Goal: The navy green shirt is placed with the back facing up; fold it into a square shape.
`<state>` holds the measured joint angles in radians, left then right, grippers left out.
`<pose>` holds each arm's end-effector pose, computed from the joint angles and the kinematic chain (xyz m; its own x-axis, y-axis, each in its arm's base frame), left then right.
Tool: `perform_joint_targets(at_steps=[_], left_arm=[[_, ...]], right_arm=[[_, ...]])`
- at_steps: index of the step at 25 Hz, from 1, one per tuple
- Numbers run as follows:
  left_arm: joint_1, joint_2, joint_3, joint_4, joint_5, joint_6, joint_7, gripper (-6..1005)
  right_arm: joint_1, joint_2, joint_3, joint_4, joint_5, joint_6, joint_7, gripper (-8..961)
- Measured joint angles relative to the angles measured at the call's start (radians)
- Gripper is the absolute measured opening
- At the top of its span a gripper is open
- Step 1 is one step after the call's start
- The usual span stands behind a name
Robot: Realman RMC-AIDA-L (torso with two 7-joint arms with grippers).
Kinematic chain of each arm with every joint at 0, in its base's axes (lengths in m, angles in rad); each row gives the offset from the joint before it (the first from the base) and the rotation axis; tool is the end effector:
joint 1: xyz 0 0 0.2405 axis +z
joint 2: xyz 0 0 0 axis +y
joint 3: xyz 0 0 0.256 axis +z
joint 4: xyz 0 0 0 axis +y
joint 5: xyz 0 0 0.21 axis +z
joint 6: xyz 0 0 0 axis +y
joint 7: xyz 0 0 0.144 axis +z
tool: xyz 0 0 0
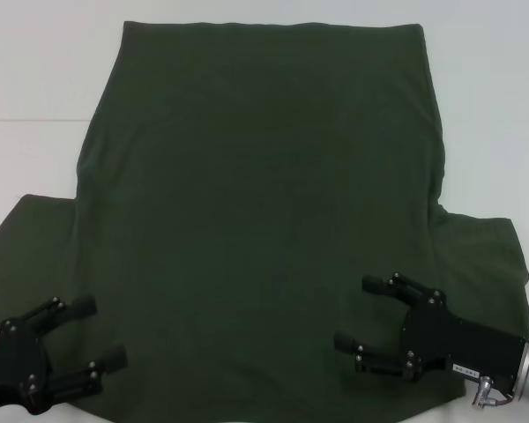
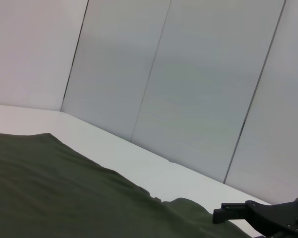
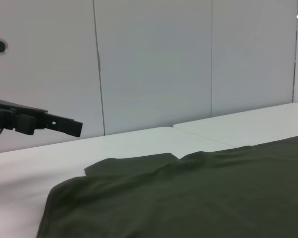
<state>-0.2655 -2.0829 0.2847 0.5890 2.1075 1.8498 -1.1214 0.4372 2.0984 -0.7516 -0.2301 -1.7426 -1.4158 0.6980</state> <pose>-0.3354 0.2199 0.0272 0.6442 0.3152 0.6969 0.5838 -0.7914 -0.1816 0.2960 0.2735 -0.0692 0.8081 -0.1246 -0.5757 -0.3651 -0.8730 -0.3235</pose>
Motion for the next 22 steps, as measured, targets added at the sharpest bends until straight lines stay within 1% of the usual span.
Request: perform_joint_targets(at_steps=[7, 13, 14, 18, 20, 21, 22], left_arm=[[0.0, 0.0, 0.002, 0.0, 0.003, 0.003, 0.0, 934], [-0.002, 0.004, -0.007, 0.0, -0.005, 0.035, -0.025, 934], [-0.003, 0.005, -0.012, 0.002, -0.008, 0.04, -0.054, 934], [-0.022, 0.015, -0.038, 0.027, -0.012, 0.039, -0.277, 934], [-0.039, 0.035, -0.04, 0.047, -0.008, 0.032, -0.438, 934], [-0.049, 0.053, -0.039, 0.052, 0.0, 0.025, -0.525, 934], [-0.056, 0.065, -0.039, 0.055, 0.003, 0.018, -0.579, 934]], right_arm=[[-0.001, 0.0, 0.0, 0.0, 0.0, -0.002, 0.0, 945], [-0.001, 0.0, 0.0, 0.0, 0.0, -0.002, 0.0, 945], [-0.001, 0.0, 0.0, 0.0, 0.0, -0.002, 0.0, 945], [0.001, 0.0, -0.001, 0.0, 0.0, -0.005, 0.005, 945], [0.001, 0.0, -0.002, 0.0, 0.0, -0.009, 0.012, 945], [0.002, 0.0, -0.002, 0.0, 0.0, -0.012, 0.014, 945], [0.002, 0.0, -0.003, 0.0, 0.0, -0.015, 0.015, 945]])
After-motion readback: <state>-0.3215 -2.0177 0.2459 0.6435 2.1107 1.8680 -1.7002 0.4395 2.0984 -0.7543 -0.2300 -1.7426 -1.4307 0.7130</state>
